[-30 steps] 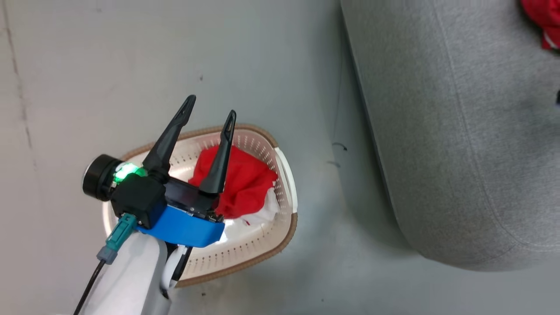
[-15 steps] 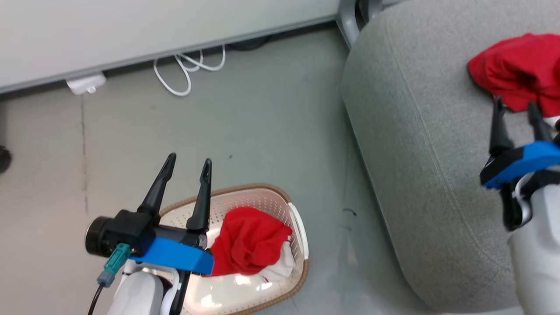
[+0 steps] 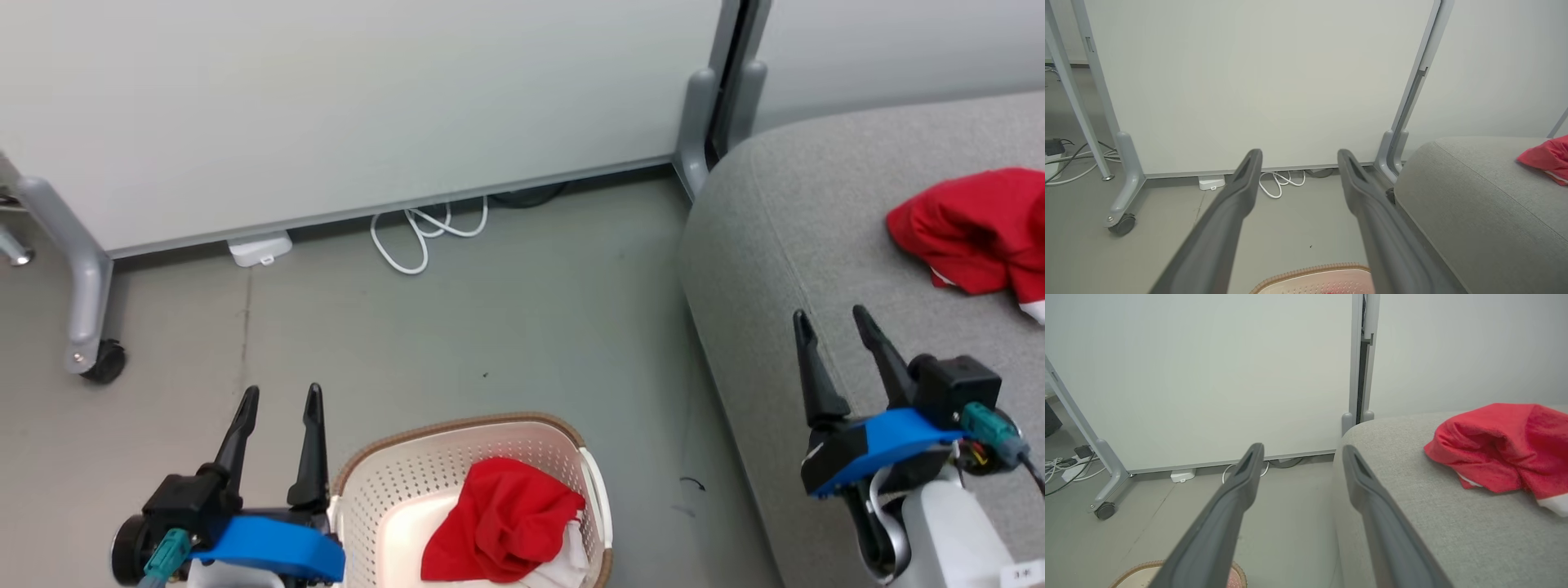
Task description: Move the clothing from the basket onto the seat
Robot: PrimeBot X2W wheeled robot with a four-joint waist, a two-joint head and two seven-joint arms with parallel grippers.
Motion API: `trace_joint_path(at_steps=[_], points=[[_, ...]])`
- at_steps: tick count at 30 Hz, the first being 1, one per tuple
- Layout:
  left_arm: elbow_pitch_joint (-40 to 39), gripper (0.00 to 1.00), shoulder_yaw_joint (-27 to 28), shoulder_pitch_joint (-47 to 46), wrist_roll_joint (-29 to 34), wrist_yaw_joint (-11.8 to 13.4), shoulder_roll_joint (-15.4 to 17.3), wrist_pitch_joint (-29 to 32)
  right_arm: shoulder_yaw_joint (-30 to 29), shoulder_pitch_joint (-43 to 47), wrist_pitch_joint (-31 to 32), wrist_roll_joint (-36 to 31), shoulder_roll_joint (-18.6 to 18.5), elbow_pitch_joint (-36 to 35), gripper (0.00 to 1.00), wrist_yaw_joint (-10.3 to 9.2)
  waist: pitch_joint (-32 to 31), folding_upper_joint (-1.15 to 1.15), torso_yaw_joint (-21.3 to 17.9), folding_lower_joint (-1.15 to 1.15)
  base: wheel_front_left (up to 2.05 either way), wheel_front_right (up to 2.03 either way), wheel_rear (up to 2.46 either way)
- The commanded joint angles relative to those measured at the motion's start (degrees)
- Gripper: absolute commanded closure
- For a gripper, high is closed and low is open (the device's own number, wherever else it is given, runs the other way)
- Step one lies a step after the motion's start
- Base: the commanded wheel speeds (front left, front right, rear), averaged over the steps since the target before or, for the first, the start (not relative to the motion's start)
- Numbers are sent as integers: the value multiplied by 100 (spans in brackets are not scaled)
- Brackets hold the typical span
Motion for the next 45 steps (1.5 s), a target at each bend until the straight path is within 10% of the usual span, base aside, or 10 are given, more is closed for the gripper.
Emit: trace_joint_path(at_steps=[1, 15, 45], points=[[33, 0, 78, 70, 23, -4, 15, -15, 25, 196, 51, -32, 32, -142, 0, 3, -144, 0, 125, 2, 0, 0, 0], [17, 0, 355, 524, 142, -6, -100, -15, 130, 1369, 478, -42, 291, -1252, 0, 3, -547, 0, 490, 2, 0, 0, 0], [-20, 0, 202, 434, 195, -6, -127, -15, 171, 1307, 498, 78, 309, -1290, 0, 3, -355, 0, 498, 2, 0, 0, 0]])
